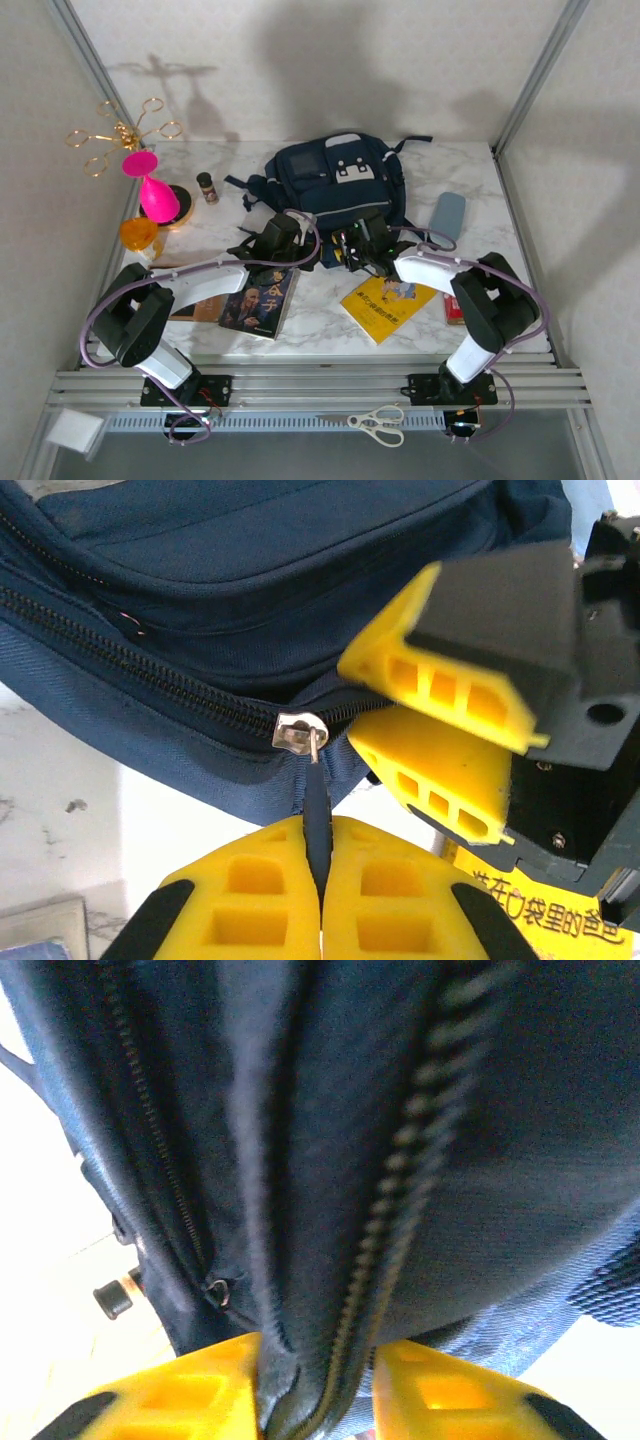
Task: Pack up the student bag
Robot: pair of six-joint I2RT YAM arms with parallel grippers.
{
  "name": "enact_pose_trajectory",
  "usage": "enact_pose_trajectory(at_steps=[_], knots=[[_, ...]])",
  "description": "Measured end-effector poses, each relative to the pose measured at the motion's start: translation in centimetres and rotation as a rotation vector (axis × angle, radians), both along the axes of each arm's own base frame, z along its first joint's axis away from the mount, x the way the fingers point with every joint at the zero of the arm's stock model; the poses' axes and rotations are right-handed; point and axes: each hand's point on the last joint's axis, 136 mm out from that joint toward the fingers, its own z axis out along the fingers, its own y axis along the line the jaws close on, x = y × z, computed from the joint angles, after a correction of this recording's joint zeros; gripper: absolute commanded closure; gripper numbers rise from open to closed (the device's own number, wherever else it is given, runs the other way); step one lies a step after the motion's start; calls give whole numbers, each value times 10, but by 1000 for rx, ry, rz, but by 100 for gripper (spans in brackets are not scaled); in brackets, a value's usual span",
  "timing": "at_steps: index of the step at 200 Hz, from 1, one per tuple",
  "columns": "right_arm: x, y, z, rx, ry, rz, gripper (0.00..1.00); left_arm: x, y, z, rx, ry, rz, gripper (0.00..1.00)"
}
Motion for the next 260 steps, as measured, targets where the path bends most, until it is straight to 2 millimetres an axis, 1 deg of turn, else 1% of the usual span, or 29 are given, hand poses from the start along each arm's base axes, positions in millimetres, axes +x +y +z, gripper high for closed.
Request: enact_pose_trajectory(at_steps=[12,31,47,72,96,112,129,146,177,196,209,242,260], knots=[[1,2,-2,-7,-3,19,87,1,2,-1,9,-2,10,100],[2,5,0,-16,-21,46,92,1,4,-2,18,-1,16,100],[2,7,3,-38,-48,85,100,3,6,-3,27,-7,26,100],[3,9,9,-107,-104,194,100,2,12,-2,39,-21,47,100],[-3,12,26,-130,-211,327,100,-2,22,6,37,-46,69,100],[-7,9,37,-139,-274,419,100,-4,26,15,22,-63,77,100],[-10,0,47,-166,-335,502,100,0,32,20,14,-73,94,100],[-10,-17,59,-193,-393,563,100,8,44,20,15,-70,133,100],[-9,-52,75,-223,-451,605,100,23,68,18,21,-59,203,100],[-8,-66,80,-232,-468,612,100,31,80,14,26,-50,235,100],[-7,-70,81,-231,-474,615,100,37,89,7,36,-33,261,100],[-7,-69,80,-230,-475,632,100,56,112,-12,64,11,328,100],[-6,-68,81,-230,-476,620,100,63,119,-20,60,35,340,100]])
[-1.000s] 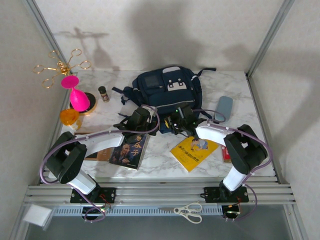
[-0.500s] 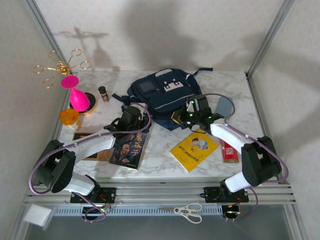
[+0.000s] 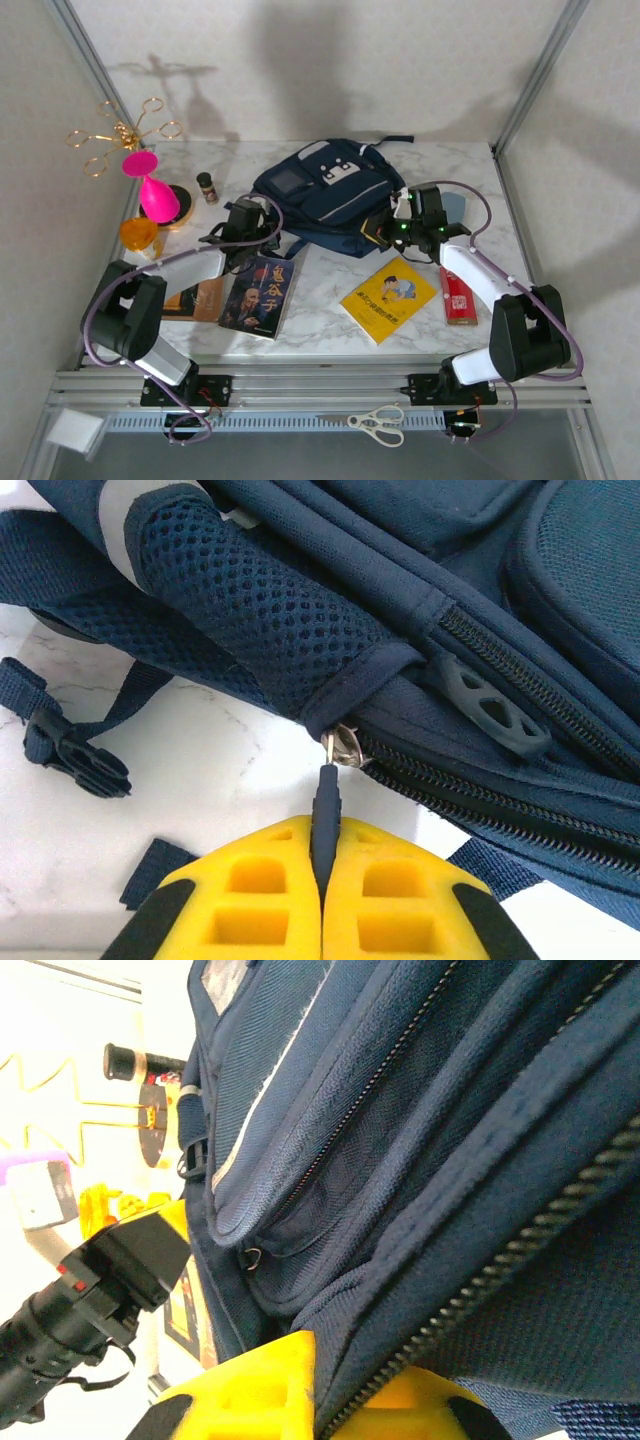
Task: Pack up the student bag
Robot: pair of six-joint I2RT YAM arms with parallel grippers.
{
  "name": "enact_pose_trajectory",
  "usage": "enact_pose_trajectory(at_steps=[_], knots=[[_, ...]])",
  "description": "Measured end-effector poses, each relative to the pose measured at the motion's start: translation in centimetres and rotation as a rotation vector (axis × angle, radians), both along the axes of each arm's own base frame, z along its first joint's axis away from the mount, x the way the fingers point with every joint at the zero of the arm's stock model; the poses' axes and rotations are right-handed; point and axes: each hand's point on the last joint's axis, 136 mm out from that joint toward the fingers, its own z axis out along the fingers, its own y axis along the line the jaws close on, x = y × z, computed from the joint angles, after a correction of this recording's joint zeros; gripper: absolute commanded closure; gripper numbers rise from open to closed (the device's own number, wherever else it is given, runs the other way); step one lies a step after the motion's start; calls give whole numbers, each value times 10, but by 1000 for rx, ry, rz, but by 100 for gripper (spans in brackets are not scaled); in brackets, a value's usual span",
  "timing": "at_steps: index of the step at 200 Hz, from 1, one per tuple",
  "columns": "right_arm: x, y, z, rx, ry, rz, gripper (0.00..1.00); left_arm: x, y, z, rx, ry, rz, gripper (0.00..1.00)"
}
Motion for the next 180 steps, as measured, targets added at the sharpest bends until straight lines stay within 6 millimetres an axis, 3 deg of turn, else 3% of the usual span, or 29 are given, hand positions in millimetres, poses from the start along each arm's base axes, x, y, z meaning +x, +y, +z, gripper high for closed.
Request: enact_pose_trajectory(at_steps=[32,72,84,94,109,125,159,180], knots=[[-2,22,-4,-5,-3,4,100,6,8,-4,8,6,25,100],[-8,52,-30,-26,46,24,100,19,25,-2,29,8,81,100],[-7,52,-32,-27,50,18,88,20,24,0,24,4,80,100],[-6,52,-32,-24,52,9,74,20,24,1,22,6,78,84],[-4,52,-31,-21,46,5,53,17,23,2,19,12,73,68],[-4,53,-30,-25,26,13,37,12,23,10,4,14,68,60],[-14,42,-14,-49,-18,13,22,-3,21,51,-58,-62,64,52],[-25,26,-5,-100,-35,-11,16,-27,3,75,-118,-110,9,50]])
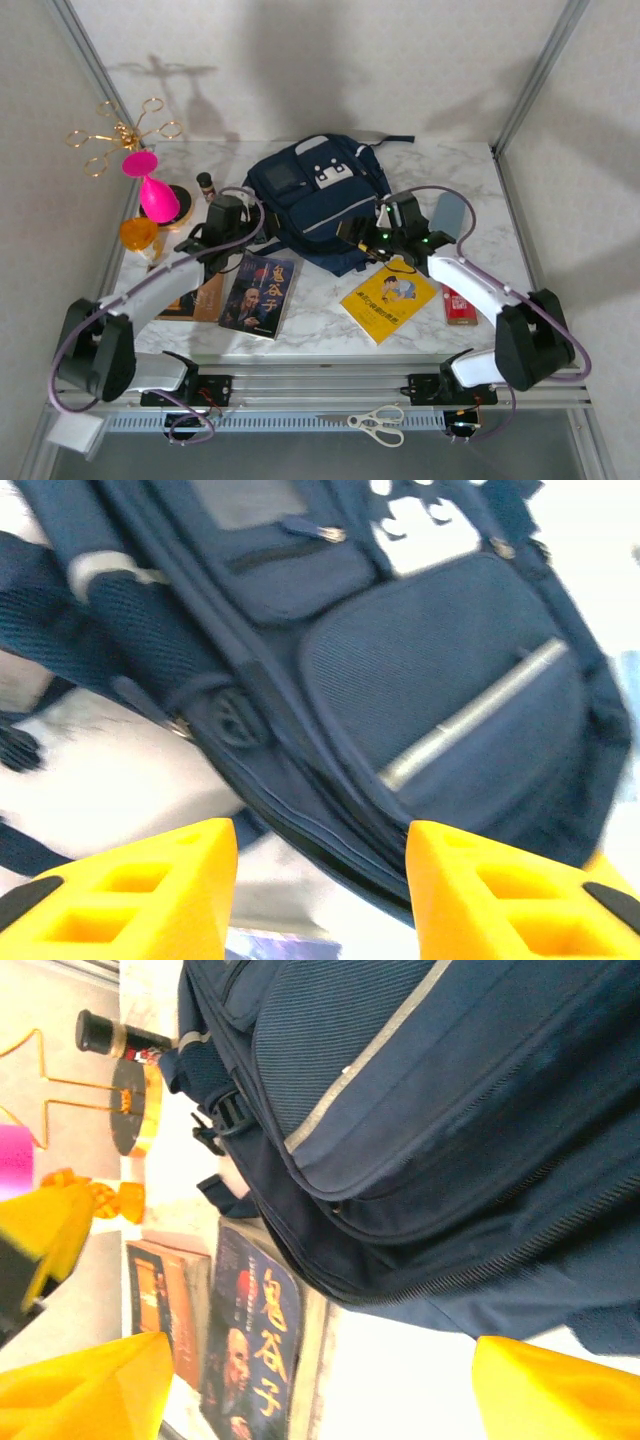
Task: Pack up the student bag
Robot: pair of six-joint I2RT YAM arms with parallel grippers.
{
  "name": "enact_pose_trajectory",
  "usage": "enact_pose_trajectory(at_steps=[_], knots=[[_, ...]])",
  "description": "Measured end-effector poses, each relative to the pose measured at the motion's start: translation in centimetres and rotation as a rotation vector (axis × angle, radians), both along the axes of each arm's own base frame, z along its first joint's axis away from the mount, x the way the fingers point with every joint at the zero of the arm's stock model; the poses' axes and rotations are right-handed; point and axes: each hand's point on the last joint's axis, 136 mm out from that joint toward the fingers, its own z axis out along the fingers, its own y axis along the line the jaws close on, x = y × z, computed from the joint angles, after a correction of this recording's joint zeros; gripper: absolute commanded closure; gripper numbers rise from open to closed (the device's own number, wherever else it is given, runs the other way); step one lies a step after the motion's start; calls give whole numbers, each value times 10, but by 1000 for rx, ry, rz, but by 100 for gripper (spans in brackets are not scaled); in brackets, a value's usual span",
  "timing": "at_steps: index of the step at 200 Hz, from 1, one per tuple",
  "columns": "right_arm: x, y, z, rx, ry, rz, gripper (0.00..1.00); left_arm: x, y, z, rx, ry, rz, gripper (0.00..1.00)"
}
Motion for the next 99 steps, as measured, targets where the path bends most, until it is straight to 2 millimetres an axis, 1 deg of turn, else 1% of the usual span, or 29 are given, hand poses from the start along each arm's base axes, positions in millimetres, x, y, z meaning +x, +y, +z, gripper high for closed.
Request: enact_pose_trajectory(at_steps=[16,24,46,58,76,99], knots=[[-7,-22,2,-52,1,-46,12,-18,-24,5,-34,-1,-70,48],[-11,-38,1,-79,10,-87,11,-29,-39,3,-44,8,-115,47],[-26,-81,-10,-154,50,-195,4,-58,-82,-5,-70,51,-236,45],[-40,-102,-19,-190,83,-247,1,-72,-105,-12,-86,77,-302,44],[-62,-120,-35,-220,137,-292,1,-90,-133,-26,-97,114,-379,42],[-92,-135,-65,-250,229,-336,1,-107,-160,-55,-66,185,-447,41]])
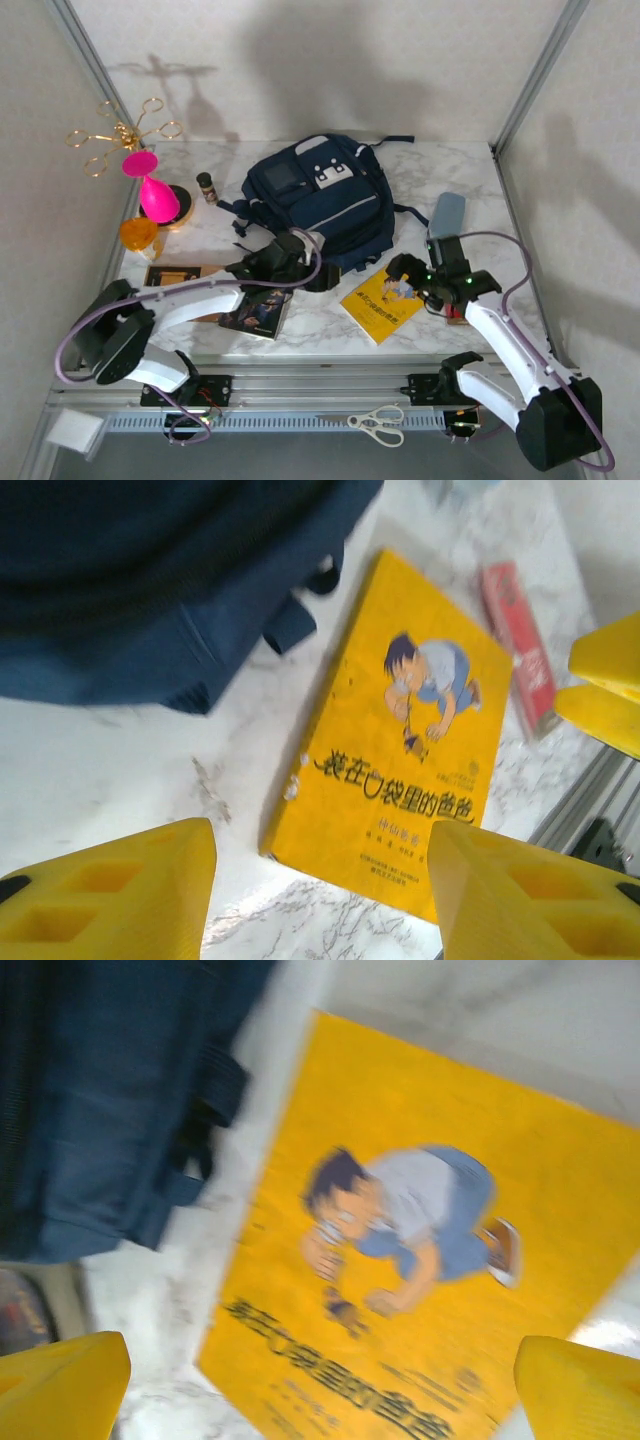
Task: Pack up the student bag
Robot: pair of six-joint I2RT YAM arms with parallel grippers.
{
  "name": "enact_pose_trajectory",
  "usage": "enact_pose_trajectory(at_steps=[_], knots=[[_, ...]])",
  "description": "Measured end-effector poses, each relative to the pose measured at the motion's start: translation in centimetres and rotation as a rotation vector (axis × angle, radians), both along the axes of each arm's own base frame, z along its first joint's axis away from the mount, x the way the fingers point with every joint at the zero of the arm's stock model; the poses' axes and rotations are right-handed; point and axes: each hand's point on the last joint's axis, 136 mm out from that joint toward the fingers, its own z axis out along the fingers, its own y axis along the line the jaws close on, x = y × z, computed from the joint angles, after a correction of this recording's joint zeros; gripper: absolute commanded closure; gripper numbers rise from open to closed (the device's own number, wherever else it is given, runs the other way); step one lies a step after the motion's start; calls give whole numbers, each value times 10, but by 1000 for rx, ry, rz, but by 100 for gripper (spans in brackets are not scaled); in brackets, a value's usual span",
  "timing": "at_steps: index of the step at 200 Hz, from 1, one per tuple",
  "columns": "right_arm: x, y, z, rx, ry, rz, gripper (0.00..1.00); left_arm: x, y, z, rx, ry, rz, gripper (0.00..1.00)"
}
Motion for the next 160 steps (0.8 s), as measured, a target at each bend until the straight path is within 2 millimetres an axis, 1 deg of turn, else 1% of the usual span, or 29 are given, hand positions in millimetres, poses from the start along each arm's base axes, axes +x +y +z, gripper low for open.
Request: enact_pose_trajectory(at_steps=[17,33,59,79,97,125,160], knots=[[-17,-6,-19,-3,53,-28,1,-6,-19,-16,30,28,-39,40],[-28,-10,-36,-2,88,-47,1,-6,-34,-25,44,38,-62,40],[-34,-8,-54,23,112,-56,1,0,-57,-33,53,33,-84,39],[-27,-4,-57,54,101,-58,1,8,-67,-40,59,36,-85,39],[-18,-3,-56,72,76,-65,1,8,-69,-52,76,50,-87,39],[-5,-1,-52,110,31,-71,1,-3,-72,-67,109,77,-108,39],[9,-5,-54,126,12,-84,1,-17,-78,-70,116,90,-131,40]])
